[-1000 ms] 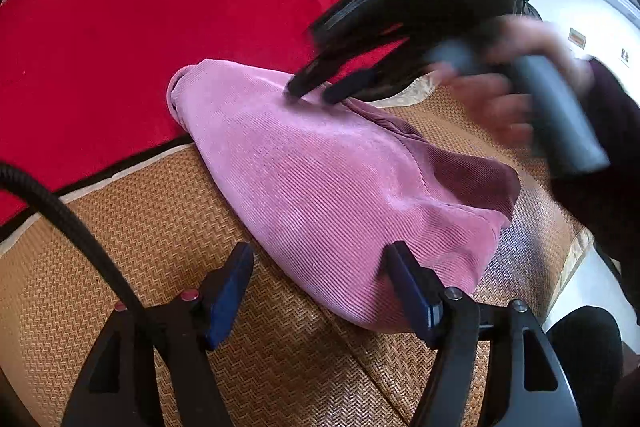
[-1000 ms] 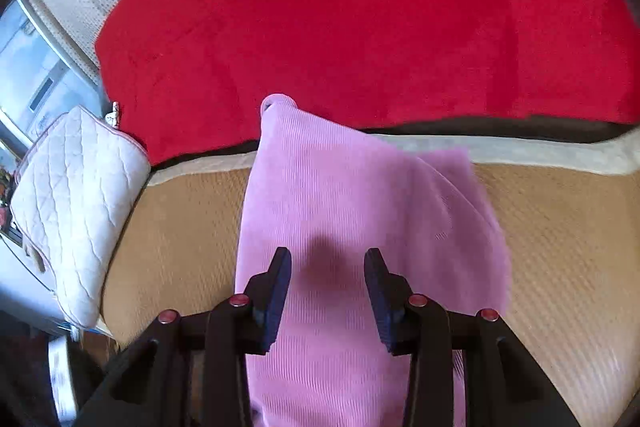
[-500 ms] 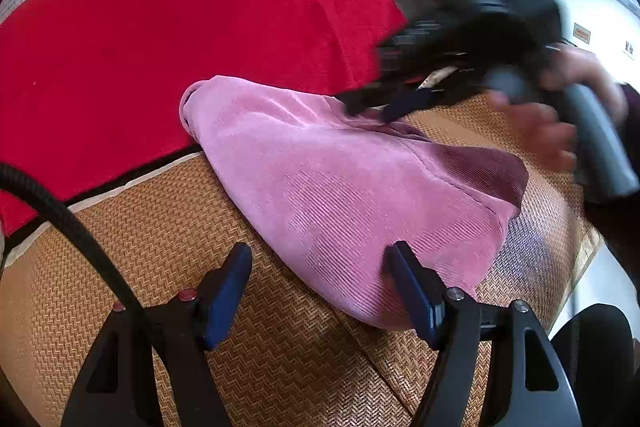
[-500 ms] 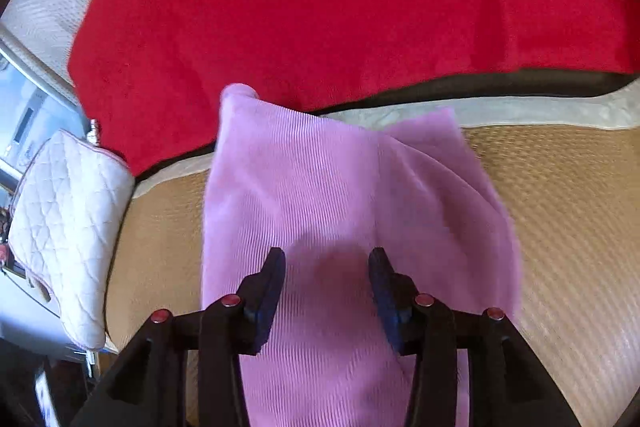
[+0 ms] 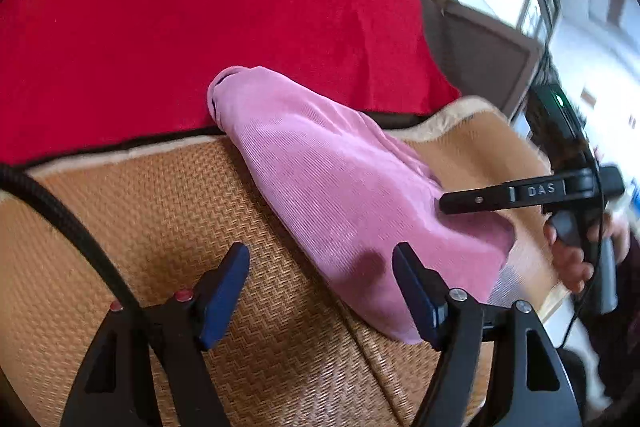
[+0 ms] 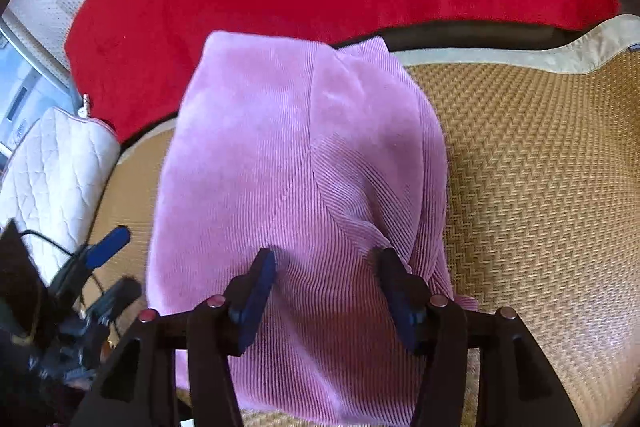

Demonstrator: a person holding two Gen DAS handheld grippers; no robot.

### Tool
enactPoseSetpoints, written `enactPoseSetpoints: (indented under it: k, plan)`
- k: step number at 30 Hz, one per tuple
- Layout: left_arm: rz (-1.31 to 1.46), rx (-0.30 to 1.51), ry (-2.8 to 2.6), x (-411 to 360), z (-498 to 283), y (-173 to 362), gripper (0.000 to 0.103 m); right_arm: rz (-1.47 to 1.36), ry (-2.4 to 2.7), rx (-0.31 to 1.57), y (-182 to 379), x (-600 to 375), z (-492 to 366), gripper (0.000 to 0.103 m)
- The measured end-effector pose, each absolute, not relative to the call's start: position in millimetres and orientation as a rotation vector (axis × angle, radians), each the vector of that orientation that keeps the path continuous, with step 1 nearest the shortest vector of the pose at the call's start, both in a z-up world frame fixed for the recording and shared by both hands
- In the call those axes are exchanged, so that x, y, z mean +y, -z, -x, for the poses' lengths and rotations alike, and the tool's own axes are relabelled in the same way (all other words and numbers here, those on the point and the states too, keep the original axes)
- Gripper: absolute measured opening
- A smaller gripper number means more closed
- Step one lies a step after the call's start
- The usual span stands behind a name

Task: Fold large clothes
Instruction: 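Open both grippers and press the rolled jacket flat on the mat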

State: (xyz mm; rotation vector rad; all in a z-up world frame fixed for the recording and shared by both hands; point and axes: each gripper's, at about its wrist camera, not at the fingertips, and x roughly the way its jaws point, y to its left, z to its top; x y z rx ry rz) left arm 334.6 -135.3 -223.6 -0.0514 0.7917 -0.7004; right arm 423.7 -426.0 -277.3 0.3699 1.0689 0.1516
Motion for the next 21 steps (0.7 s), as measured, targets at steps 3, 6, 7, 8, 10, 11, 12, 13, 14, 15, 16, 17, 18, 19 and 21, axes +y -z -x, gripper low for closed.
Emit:
enactPoseSetpoints:
  k: [3, 6, 7, 8, 10, 11, 12, 13, 14, 15, 16, 17, 18, 19, 21]
  plan:
    - [0.155, 0.837, 0.744, -130.9, -343.3, 226.4, 0.079, -0.437, -0.153, 1.000, 261.5, -450.9, -415.0, 0.068]
    - [0.220, 0.879, 0.759, -132.5, -351.2, 232.3, 0.079, -0.503, -0.122, 0.942, 245.8, -476.8, -407.2, 0.072]
    - [0.207, 0.883, 0.739, -134.9, -353.3, 233.4, 0.079, -0.531, -0.117, 0.938, 245.2, -485.2, -406.9, 0.072]
    - [0.192, 0.883, 0.727, -137.6, -353.5, 233.7, 0.079, -0.559, -0.113, 0.928, 245.3, -491.3, -407.5, 0.072]
    - [0.158, 0.876, 0.709, -145.7, -353.8, 233.2, 0.079, -0.571, -0.119, 0.882, 241.9, -493.6, -404.2, 0.072]
    - [0.146, 0.878, 0.706, -148.1, -353.3, 234.2, 0.079, -0.555, -0.130, 0.866, 240.5, -490.3, -402.4, 0.072]
    - [0.131, 0.885, 0.703, -150.5, -354.5, 237.1, 0.079, -0.540, -0.136, 0.873, 242.6, -483.0, -398.6, 0.072]
    - [0.112, 0.900, 0.699, -155.2, -354.3, 240.5, 0.080, -0.515, -0.142, 0.907, 245.7, -475.7, -393.3, 0.072]
    - [0.107, 0.909, 0.697, -159.0, -354.0, 244.3, 0.080, -0.474, -0.129, 0.963, 255.8, -462.9, -399.5, 0.070]
    - [0.115, 0.910, 0.696, -157.6, -354.3, 246.0, 0.083, -0.421, -0.088, 1.018, 267.9, -453.9, -402.4, 0.068]
    - [0.133, 0.915, 0.697, -157.2, -355.4, 247.8, 0.084, -0.389, -0.049, 1.039, 279.9, -448.3, -403.4, 0.068]
    - [0.149, 0.925, 0.697, -156.2, -356.9, 249.2, 0.084, -0.399, -0.053, 1.028, 286.7, -447.4, -403.2, 0.068]
    - [0.159, 0.930, 0.699, -153.8, -357.4, 250.1, 0.084, -0.431, -0.067, 1.011, 290.7, -448.6, -401.8, 0.068]
    - [0.173, 0.934, 0.705, -152.2, -358.3, 251.0, 0.084, -0.468, -0.075, 0.997, 293.0, -450.7, -399.6, 0.068]
    - [0.175, 0.927, 0.709, -151.9, -357.3, 252.1, 0.084, -0.498, -0.083, 1.003, 296.0, -449.7, -396.0, 0.068]
